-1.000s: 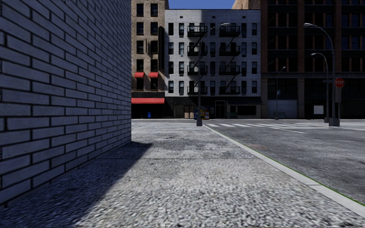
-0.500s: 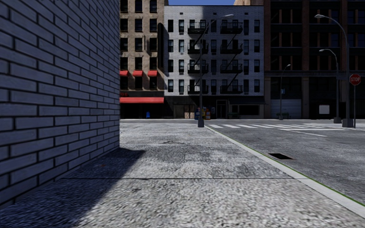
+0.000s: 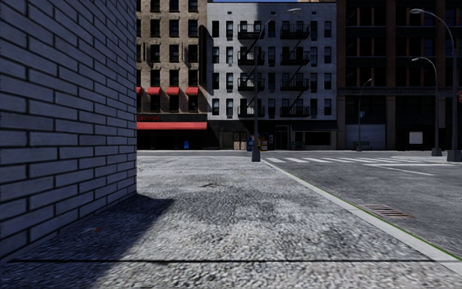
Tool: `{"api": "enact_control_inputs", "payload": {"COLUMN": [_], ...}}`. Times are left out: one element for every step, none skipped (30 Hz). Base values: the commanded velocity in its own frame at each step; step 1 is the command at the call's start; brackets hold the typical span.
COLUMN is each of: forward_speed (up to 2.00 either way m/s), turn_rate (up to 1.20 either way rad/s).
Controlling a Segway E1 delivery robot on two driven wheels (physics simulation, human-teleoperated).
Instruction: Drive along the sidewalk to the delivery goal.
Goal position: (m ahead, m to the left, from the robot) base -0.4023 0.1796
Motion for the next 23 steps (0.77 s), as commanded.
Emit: {"api": "enact_control_inputs", "payload": {"forward_speed": [0.0,0.0,0.0,0.0,0.0,0.0,0.0,0.0,0.0,0.0,0.0,0.0,0.0,0.0,0.0,0.0,0.0,0.0,0.0,0.0,0.0,0.0,0.0], "turn_rate": [0.0,0.0,0.0,0.0,0.0,0.0,0.0,0.0,0.0,0.0,0.0,0.0,0.0,0.0,0.0,0.0,0.0,0.0,0.0,0.0,0.0,0.0,0.0]}}
